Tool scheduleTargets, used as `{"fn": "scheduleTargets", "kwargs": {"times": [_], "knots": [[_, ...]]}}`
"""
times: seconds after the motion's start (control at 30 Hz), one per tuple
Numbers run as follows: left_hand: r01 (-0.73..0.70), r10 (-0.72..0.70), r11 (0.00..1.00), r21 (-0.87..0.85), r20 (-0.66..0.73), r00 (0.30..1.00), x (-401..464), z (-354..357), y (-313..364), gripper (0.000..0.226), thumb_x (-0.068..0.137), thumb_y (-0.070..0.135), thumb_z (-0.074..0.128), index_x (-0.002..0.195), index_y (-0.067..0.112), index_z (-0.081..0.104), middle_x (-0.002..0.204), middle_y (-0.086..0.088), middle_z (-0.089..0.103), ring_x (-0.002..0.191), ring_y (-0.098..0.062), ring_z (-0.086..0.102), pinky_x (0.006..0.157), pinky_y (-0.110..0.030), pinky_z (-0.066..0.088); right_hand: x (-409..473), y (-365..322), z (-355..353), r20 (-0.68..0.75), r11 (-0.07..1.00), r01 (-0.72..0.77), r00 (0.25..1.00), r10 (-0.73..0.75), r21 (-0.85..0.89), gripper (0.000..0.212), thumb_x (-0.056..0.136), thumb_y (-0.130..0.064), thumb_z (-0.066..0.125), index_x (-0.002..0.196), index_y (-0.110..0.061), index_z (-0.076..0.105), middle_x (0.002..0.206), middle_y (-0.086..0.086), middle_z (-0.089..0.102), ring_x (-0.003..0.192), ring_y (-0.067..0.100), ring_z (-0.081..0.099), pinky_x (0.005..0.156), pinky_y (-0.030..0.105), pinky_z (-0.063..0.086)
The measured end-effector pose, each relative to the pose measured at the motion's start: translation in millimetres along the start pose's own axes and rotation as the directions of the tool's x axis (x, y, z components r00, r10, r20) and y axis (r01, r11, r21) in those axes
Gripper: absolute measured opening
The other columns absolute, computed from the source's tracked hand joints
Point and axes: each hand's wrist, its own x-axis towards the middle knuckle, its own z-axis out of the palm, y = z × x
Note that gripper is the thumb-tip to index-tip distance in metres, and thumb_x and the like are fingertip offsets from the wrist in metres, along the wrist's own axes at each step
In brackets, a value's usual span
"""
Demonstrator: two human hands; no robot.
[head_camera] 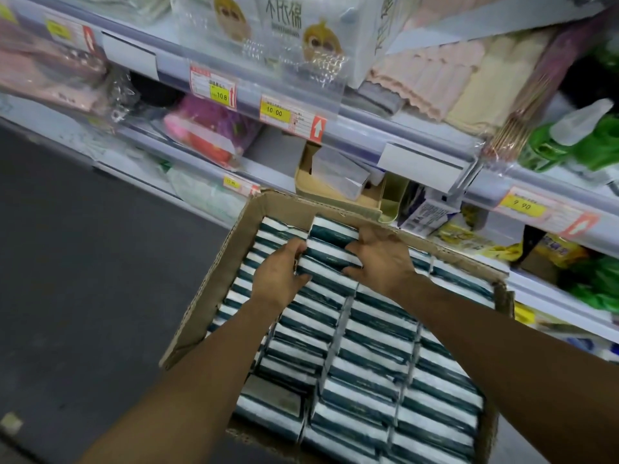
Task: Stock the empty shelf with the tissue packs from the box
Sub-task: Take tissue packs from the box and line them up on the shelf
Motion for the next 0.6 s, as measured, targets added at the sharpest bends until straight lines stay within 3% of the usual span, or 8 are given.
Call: {"fn": "scheduleTargets", "kwargs": {"times": [0.17,0.27,0.33,0.4,0.5,0.6], "knots": [[0.011,-0.010,0.999,-0.033,0.013,1.000,-5,-15,-9,0.032,0.083,0.028,0.077,0.106,0.025,0.057,0.084,0.009,0.054,0.081,-0.016,0.056,0.070,-0.030,0.047,-3,-2,-6,-0.055,0.984,-0.074,0.995,0.084,0.163,0.034,0.092,-0.042,0.056,0.121,-0.025,0.062,0.133,0.002,0.047,0.121,0.026,0.046,0.095,0.036,0.044],[0.079,-0.076,0.994,-0.072,0.043,0.996,-9,-35,-8,0.031,0.079,0.028,0.080,0.094,0.026,0.053,0.090,0.006,0.058,0.087,-0.016,0.057,0.073,-0.028,0.045,-13,-1,-19,-0.103,0.963,-0.107,0.985,0.136,0.246,0.031,0.093,-0.039,0.056,0.120,-0.025,0.061,0.129,0.000,0.052,0.121,0.022,0.047,0.093,0.036,0.045],[0.136,-0.134,0.982,-0.133,0.024,0.991,-15,-48,-2,0.031,0.078,0.025,0.081,0.095,0.022,0.054,0.096,0.003,0.061,0.092,-0.017,0.058,0.080,-0.031,0.048,-24,-1,-34,-0.127,0.936,-0.122,0.977,0.172,0.331,0.027,0.093,-0.037,0.056,0.117,-0.025,0.062,0.124,0.000,0.057,0.113,0.022,0.053,0.086,0.034,0.046],[0.164,-0.169,0.958,-0.236,-0.003,0.986,-24,-61,9,0.031,0.079,0.020,0.079,0.095,0.017,0.053,0.087,0.002,0.058,0.085,-0.017,0.057,0.082,-0.033,0.049,-39,-2,-53,-0.157,0.896,-0.128,0.965,0.212,0.425,0.022,0.094,-0.036,0.056,0.113,-0.025,0.060,0.111,0.000,0.064,0.100,0.023,0.060,0.073,0.032,0.047],[0.131,-0.152,0.911,-0.391,-0.021,0.988,-44,-82,34,0.028,0.083,0.013,0.075,0.096,0.008,0.051,0.067,0.002,0.044,0.065,-0.013,0.046,0.075,-0.025,0.045,-69,-5,-88,-0.198,0.856,-0.123,0.947,0.252,0.501,0.023,0.096,-0.034,0.054,0.117,-0.024,0.056,0.099,-0.003,0.064,0.086,0.020,0.061,0.065,0.031,0.047],[0.064,-0.096,0.886,-0.458,-0.047,0.994,-66,-107,58,0.028,0.082,0.022,0.077,0.091,0.014,0.052,0.070,-0.002,0.059,0.068,-0.017,0.059,0.076,-0.032,0.052,-104,-3,-124,-0.260,0.828,-0.109,0.919,0.294,0.550,0.026,0.097,-0.035,0.053,0.119,-0.022,0.054,0.097,-0.001,0.065,0.085,0.021,0.061,0.069,0.037,0.052]]}}
